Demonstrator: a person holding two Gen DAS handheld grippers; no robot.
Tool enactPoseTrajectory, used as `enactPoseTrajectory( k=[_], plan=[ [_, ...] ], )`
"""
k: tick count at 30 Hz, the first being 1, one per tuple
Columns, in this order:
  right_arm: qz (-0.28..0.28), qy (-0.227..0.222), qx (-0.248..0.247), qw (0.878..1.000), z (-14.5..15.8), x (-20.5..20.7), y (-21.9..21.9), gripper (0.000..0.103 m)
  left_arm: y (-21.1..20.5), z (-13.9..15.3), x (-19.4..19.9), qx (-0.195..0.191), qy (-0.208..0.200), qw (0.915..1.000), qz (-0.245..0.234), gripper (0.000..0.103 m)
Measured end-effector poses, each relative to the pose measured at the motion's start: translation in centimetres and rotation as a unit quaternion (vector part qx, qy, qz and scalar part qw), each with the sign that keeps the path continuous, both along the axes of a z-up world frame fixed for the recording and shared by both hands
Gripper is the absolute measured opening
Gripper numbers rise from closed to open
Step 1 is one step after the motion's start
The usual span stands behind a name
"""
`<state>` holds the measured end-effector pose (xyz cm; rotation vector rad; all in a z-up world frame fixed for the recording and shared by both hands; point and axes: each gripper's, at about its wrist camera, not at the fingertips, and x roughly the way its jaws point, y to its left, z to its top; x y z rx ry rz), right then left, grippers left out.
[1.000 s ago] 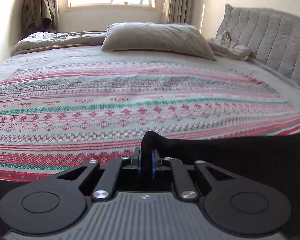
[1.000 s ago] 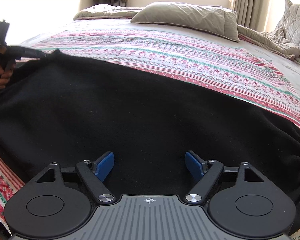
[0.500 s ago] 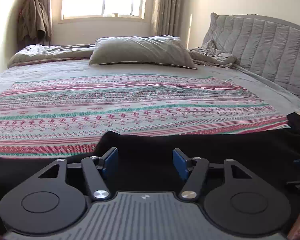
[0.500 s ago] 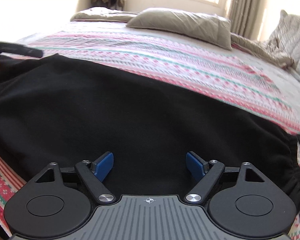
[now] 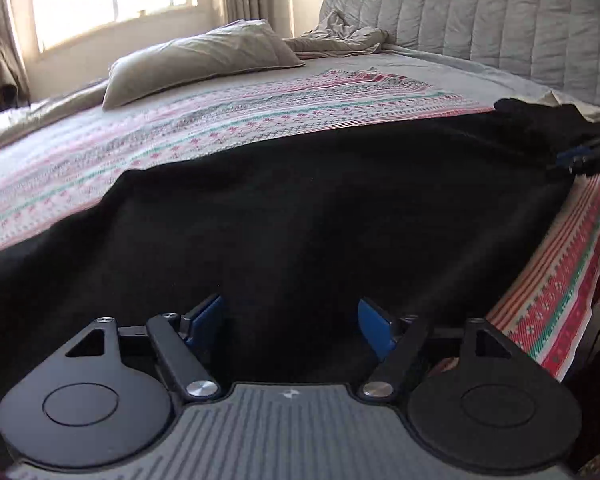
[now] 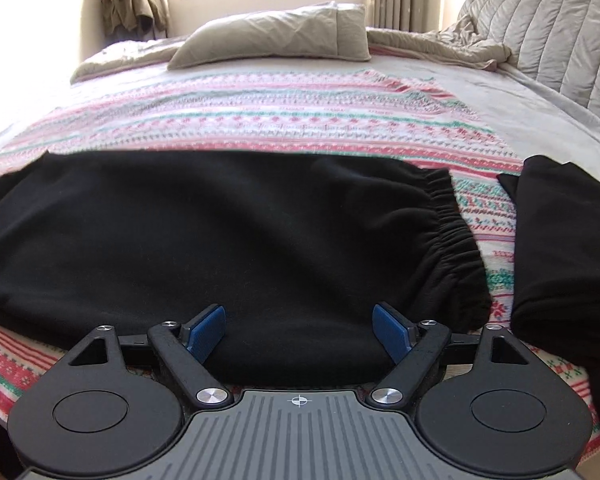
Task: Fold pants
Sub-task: 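Grasp the elastic cuffs with the right gripper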
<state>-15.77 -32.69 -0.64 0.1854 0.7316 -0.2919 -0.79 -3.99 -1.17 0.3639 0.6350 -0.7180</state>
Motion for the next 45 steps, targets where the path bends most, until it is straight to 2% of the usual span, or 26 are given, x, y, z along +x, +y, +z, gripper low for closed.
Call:
enactPoseTrajectory(
  k=[2, 6, 9, 15, 17, 19, 21, 26, 29, 31, 34, 36, 39, 45],
  plan=[
    [-0.011, -0.022, 0.003, 1.000, 1.0, -0.7, -0.3, 0.084, -0.1, 0.8, -0.1, -0.011, 0.008, 0.9999, 0.003, 0.091],
    [-0.051, -0.064, 0.009, 0.997, 2.8, -1.3, -2.9, 0.084, -0.5, 2.3, 0.6, -0.075, 0.029, 0.9965, 0.025, 0.103],
    [-0.096, -0.080, 0.028, 0.992, 3.2, -1.3, -5.5, 0.084, -1.5, 2.7, 0.9, -0.101, 0.039, 0.9935, 0.035, 0.103],
    [-0.148, -0.094, 0.108, 0.979, 0.8, -1.0, -10.8, 0.083, -3.9, 2.0, 1.6, -0.116, 0.061, 0.9906, 0.040, 0.103],
    [-0.158, -0.090, 0.141, 0.973, -0.5, -0.9, -11.8, 0.083, -4.6, 1.6, 1.8, -0.119, 0.077, 0.9892, 0.039, 0.103],
    [-0.156, -0.074, 0.154, 0.973, -1.6, -0.7, -12.1, 0.078, -5.1, 1.3, 1.8, -0.120, 0.088, 0.9882, 0.038, 0.103],
    [-0.152, -0.051, 0.145, 0.976, -2.4, -0.2, -11.7, 0.077, -5.4, 0.9, 1.9, -0.118, 0.096, 0.9877, 0.035, 0.103],
    [-0.146, -0.005, 0.080, 0.986, -2.8, 1.3, -9.8, 0.073, -6.2, 0.3, 2.4, -0.117, 0.106, 0.9867, 0.038, 0.103],
    [-0.137, 0.003, 0.067, 0.988, -2.6, 1.5, -9.3, 0.060, -6.3, 0.2, 2.7, -0.130, 0.122, 0.9829, 0.046, 0.103],
    [-0.132, 0.000, 0.075, 0.988, -2.4, 1.3, -9.3, 0.046, -6.1, 0.3, 2.8, -0.138, 0.128, 0.9808, 0.052, 0.103],
    [-0.133, -0.014, 0.100, 0.986, -2.3, 0.8, -9.7, 0.035, -6.3, 0.2, 2.9, -0.145, 0.131, 0.9790, 0.059, 0.103],
    [-0.138, -0.025, 0.113, 0.984, -2.0, 0.4, -9.9, 0.033, -6.5, 0.3, 2.9, -0.149, 0.134, 0.9776, 0.065, 0.103],
    [-0.141, -0.037, 0.107, 0.983, -1.2, 0.3, -9.5, 0.031, -6.6, 0.4, 3.1, -0.159, 0.142, 0.9745, 0.071, 0.103],
    [-0.122, -0.092, 0.088, 0.984, 2.5, 0.5, -7.2, 0.031, -6.2, 0.5, 3.9, -0.199, 0.179, 0.9600, 0.084, 0.103]
  ],
)
